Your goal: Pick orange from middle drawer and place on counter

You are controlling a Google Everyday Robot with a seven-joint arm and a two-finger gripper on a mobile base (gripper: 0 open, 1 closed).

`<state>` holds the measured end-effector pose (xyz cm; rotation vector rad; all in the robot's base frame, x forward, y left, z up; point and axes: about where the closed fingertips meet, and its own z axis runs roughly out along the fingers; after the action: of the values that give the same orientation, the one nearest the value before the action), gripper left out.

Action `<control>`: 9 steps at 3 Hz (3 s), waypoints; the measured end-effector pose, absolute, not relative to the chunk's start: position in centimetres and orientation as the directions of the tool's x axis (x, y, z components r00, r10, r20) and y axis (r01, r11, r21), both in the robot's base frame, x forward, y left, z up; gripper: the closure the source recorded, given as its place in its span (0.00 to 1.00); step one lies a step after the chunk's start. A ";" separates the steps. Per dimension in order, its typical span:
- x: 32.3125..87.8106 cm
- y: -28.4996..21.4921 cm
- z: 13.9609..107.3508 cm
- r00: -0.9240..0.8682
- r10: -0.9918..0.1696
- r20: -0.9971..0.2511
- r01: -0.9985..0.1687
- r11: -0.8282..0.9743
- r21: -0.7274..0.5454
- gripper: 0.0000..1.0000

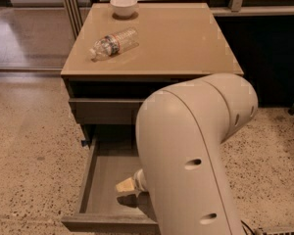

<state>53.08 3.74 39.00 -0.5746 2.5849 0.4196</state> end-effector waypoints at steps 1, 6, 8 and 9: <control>53.7 2.4 38.0 -0.838 -0.301 -0.456 -0.411 0.897 0.164 0.00; 53.1 -1.9 36.8 -0.873 -0.278 -0.402 -0.359 0.922 0.143 0.19; 53.1 -1.9 36.8 -0.873 -0.278 -0.402 -0.359 0.922 0.143 0.65; 53.0 -1.7 37.0 -0.873 -0.273 -0.404 -0.367 0.913 0.176 0.89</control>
Offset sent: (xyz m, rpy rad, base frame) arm 0.0041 -0.0090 -0.0072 -0.0310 0.0190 -0.0344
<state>52.96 -1.74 36.96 -0.4694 2.6993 0.3497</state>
